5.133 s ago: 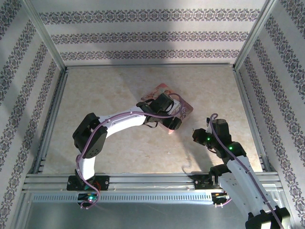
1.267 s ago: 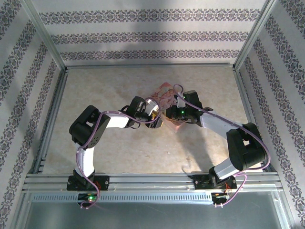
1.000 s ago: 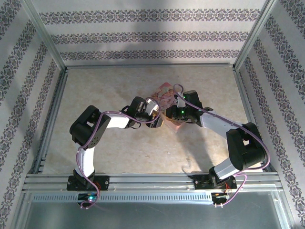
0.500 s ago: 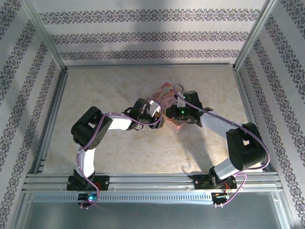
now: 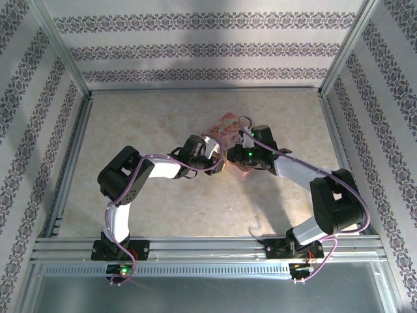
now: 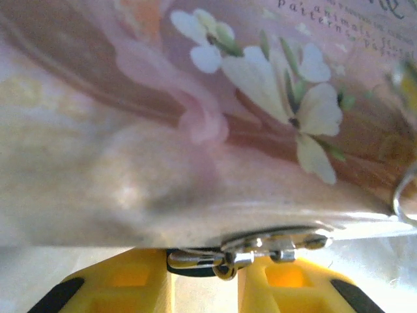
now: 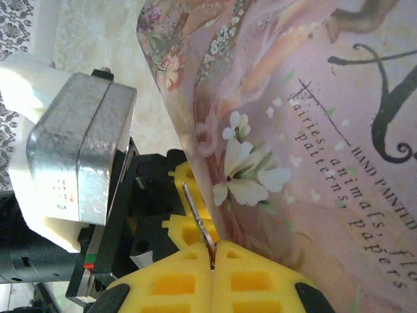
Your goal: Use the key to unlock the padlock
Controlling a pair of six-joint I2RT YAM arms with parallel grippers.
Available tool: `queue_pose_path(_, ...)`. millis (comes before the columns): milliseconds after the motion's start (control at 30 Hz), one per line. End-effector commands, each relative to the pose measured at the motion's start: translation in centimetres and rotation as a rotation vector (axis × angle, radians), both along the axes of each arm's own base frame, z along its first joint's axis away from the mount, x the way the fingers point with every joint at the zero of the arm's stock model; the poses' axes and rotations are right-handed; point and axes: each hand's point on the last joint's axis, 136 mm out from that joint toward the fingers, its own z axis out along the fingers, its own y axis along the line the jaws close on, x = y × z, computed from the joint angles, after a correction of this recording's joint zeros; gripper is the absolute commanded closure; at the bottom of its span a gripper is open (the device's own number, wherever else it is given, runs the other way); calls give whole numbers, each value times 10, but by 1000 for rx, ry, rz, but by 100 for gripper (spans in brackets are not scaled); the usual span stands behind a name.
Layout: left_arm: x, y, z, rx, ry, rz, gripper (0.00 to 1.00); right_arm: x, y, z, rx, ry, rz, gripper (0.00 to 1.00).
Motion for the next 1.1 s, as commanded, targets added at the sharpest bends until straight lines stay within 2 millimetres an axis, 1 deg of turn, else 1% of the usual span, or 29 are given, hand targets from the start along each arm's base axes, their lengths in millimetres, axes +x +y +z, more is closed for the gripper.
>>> queue_pose_path(0,-1,-15,33,-84,-53,10,80,-23,-13,-8,-43,50,-15,100)
queue_pose_path(133,-10,-16,38,-106,-11,23,81,-41,-29,-1,-65,10,-40,100)
queue_pose_path(300,-24,-12,40,-72,91,42,85,-69,-47,0,-104,-46,-57,100)
queue_pose_path(367,-30,-9,43,-67,132,53,86,-79,-50,2,-108,-90,-59,100)
queue_pose_path(400,-32,-8,43,-68,151,59,86,-84,-51,0,-113,-103,-58,100)
queue_pose_path(500,-40,-8,47,-85,220,68,87,-97,-48,-1,-126,-163,-43,100)
queue_pose_path(633,-49,-10,55,-124,278,85,87,-109,-37,-5,-152,-251,-12,100)
queue_pose_path(733,-52,-8,58,-113,323,111,87,-119,-30,-18,-183,-278,19,100)
queue_pose_path(900,-56,-6,63,-99,343,127,87,-124,-20,-33,-235,-311,52,100)
queue_pose_path(1067,-59,-10,67,-129,378,131,88,-121,-11,-42,-253,-335,71,100)
